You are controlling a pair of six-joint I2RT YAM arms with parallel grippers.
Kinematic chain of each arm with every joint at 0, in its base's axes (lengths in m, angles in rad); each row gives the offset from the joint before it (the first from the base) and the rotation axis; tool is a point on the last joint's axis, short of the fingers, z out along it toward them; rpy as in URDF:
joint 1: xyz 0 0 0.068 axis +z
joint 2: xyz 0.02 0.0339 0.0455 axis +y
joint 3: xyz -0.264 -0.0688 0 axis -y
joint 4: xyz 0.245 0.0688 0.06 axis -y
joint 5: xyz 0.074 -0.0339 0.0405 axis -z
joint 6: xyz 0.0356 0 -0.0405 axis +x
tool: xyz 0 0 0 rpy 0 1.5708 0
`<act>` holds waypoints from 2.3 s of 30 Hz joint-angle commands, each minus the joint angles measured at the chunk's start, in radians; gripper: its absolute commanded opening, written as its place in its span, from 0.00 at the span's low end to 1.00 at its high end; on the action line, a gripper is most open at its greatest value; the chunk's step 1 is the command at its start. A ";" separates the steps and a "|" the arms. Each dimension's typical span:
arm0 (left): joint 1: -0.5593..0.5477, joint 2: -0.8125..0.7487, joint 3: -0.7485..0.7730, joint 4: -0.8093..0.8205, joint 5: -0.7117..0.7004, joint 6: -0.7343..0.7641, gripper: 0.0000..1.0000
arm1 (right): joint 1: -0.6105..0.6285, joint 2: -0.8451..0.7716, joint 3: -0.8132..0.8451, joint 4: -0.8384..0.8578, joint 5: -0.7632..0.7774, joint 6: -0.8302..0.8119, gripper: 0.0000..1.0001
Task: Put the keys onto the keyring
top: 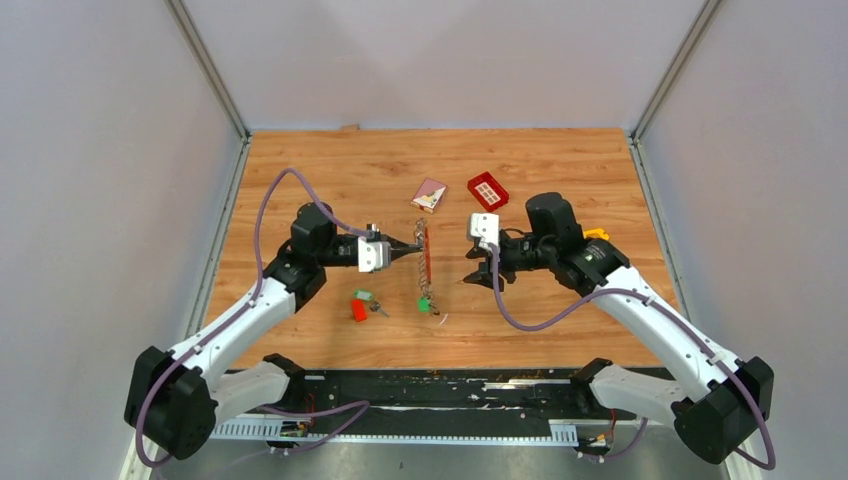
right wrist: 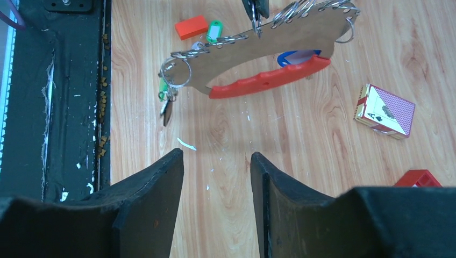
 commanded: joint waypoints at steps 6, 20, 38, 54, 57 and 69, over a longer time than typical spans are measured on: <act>0.006 -0.087 -0.013 -0.155 -0.017 0.507 0.00 | -0.002 0.021 0.005 0.036 -0.046 -0.010 0.48; 0.000 -0.103 -0.021 -0.317 -0.085 0.791 0.00 | -0.001 0.052 0.000 0.031 -0.045 -0.011 0.47; -0.002 -0.094 -0.020 -0.247 -0.082 0.603 0.00 | -0.002 0.057 -0.016 0.035 -0.052 -0.015 0.46; -0.003 0.002 -0.050 0.226 0.007 -0.242 0.00 | 0.043 0.073 0.045 0.061 -0.174 0.002 0.42; -0.002 0.021 -0.070 0.326 0.011 -0.363 0.00 | 0.059 0.091 0.052 0.064 -0.173 -0.004 0.42; -0.046 0.032 -0.107 0.392 0.002 -0.433 0.00 | 0.067 0.096 0.041 0.073 -0.159 -0.010 0.41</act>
